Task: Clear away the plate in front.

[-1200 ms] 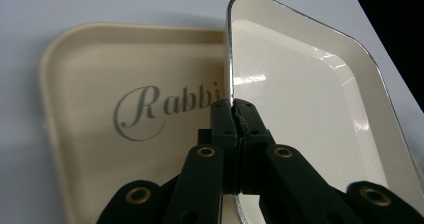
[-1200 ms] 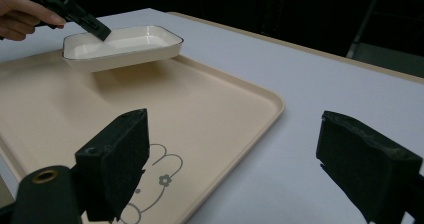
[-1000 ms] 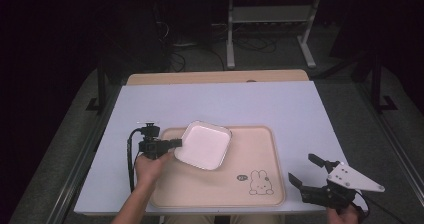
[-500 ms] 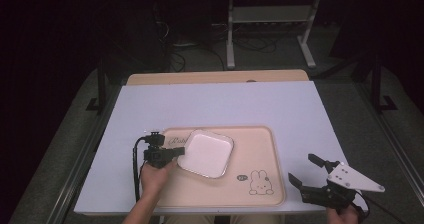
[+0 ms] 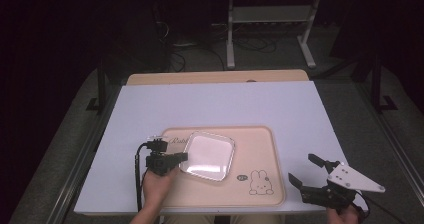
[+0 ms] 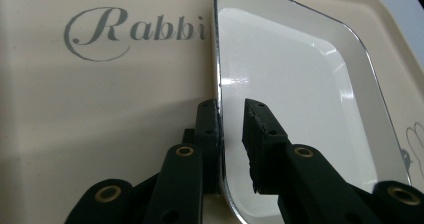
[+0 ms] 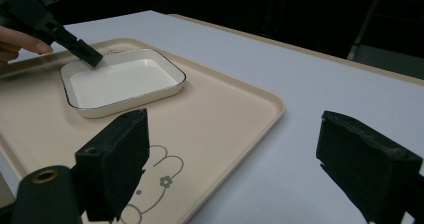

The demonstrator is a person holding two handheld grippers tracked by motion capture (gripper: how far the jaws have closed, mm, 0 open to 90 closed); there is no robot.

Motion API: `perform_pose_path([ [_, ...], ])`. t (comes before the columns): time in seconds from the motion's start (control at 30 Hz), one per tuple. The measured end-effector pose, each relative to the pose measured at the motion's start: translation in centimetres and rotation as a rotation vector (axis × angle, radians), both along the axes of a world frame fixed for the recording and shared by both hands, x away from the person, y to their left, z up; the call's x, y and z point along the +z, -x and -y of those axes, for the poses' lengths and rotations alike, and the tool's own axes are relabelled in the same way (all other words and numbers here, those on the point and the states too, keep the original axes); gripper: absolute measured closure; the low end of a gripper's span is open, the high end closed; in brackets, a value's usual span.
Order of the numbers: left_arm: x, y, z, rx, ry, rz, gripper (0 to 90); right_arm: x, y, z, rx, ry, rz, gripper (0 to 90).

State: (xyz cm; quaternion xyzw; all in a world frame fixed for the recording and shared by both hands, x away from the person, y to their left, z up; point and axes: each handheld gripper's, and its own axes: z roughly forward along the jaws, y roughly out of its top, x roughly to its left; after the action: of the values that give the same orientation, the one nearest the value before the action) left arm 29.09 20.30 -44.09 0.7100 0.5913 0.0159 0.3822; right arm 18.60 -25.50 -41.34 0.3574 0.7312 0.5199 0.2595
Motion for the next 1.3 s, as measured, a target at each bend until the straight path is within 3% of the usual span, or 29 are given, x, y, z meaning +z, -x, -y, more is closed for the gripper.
perform_pose_path([
  [0.53, 0.0, 2.1, 0.3, -0.026, 0.002, 0.014, 75.9, 0.0, 0.0, 0.0, -0.006, 0.004, 0.004, 12.9],
  [1.3, -0.2, 3.0, 0.9, -0.06, 0.01, 0.024, 75.1, 0.1, 0.1, 0.0, -0.015, 0.002, 0.006, 12.9],
])
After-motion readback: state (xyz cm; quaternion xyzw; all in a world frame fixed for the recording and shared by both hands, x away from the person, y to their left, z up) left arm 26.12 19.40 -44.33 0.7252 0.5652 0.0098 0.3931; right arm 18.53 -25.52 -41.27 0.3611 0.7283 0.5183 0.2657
